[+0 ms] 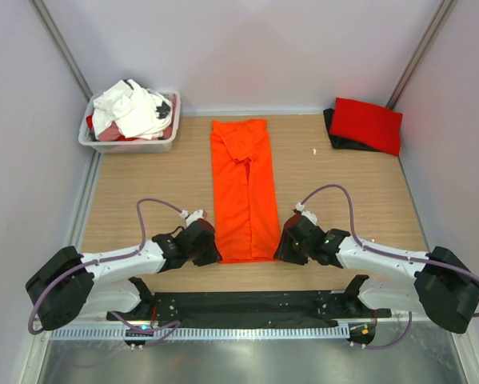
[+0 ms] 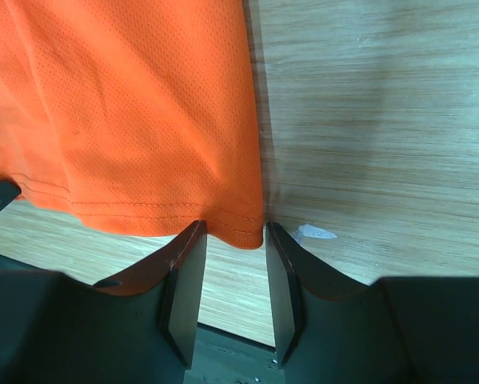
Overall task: Fold and stack the t-shirts
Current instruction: Fold the tshirt
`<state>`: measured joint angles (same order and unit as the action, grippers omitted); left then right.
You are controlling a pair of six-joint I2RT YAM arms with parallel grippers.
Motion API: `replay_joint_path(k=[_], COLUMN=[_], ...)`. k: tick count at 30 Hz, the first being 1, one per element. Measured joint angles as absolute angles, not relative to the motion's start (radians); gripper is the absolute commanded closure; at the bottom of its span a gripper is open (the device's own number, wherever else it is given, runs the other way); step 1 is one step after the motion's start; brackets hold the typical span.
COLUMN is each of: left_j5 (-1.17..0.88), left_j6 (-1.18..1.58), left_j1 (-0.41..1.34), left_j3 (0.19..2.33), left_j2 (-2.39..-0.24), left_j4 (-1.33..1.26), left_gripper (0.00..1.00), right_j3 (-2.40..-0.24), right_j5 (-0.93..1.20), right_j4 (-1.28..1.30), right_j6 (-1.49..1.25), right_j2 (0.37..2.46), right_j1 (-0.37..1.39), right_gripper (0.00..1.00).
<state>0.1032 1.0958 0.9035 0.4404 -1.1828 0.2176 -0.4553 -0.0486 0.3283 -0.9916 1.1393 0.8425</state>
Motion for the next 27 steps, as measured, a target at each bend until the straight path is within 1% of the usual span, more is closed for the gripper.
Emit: replay_joint_path(k=[1, 4, 5, 6, 8, 10, 11, 18, 23, 27], left_j5=[0.103, 0.104, 0.103, 0.104, 0.104, 0.104, 0.103, 0.102, 0.105, 0.118], left_j6=[1.096, 1.096, 1.096, 1.096, 1.098, 1.096, 1.095, 1.101, 1.127, 1.146], left_j1=[0.904, 0.904, 0.904, 0.904, 0.904, 0.904, 0.904, 0.928, 0.969, 0.981], left_j3=[0.44, 0.44, 0.44, 0.44, 0.44, 0.438, 0.437, 0.437, 0.437, 0.456], left_j2=[-1.183, -1.183, -1.183, -1.183, -1.183, -1.183, -1.183, -1.156, -1.058, -0.965], left_j4=[0.218, 0.218, 0.218, 0.218, 0.218, 0.218, 0.217, 0.246, 0.326, 0.424], left_gripper=[0.82, 0.82, 0.83, 0.85, 1.0, 1.0, 1.0, 1.0, 1.0, 1.0], right_j3=[-0.455, -0.455, -0.456, -0.456, -0.455, -0.455, -0.454, -0.445, -0.426, -0.435], right_j5=[-0.049, -0.05, -0.05, -0.051, -0.053, -0.054, -0.054, -0.051, -0.046, -0.05], right_j4=[0.326, 0.32, 0.317, 0.316, 0.319, 0.321, 0.322, 0.337, 0.367, 0.393], right_j6=[-0.992, -0.991, -0.991, -0.989, -0.989, -0.989, -0.99, -0.992, -1.012, -1.028], right_j2=[1.14, 1.147, 1.149, 1.153, 1.158, 1.159, 1.158, 1.123, 1.026, 1.013], right_j1=[0.842, 0.842, 0.842, 0.842, 0.842, 0.842, 0.842, 0.842, 0.87, 0.916], right_gripper=[0.58, 0.64, 0.72, 0.76, 0.87, 0.93, 0.98, 0.99, 0.99, 0.99])
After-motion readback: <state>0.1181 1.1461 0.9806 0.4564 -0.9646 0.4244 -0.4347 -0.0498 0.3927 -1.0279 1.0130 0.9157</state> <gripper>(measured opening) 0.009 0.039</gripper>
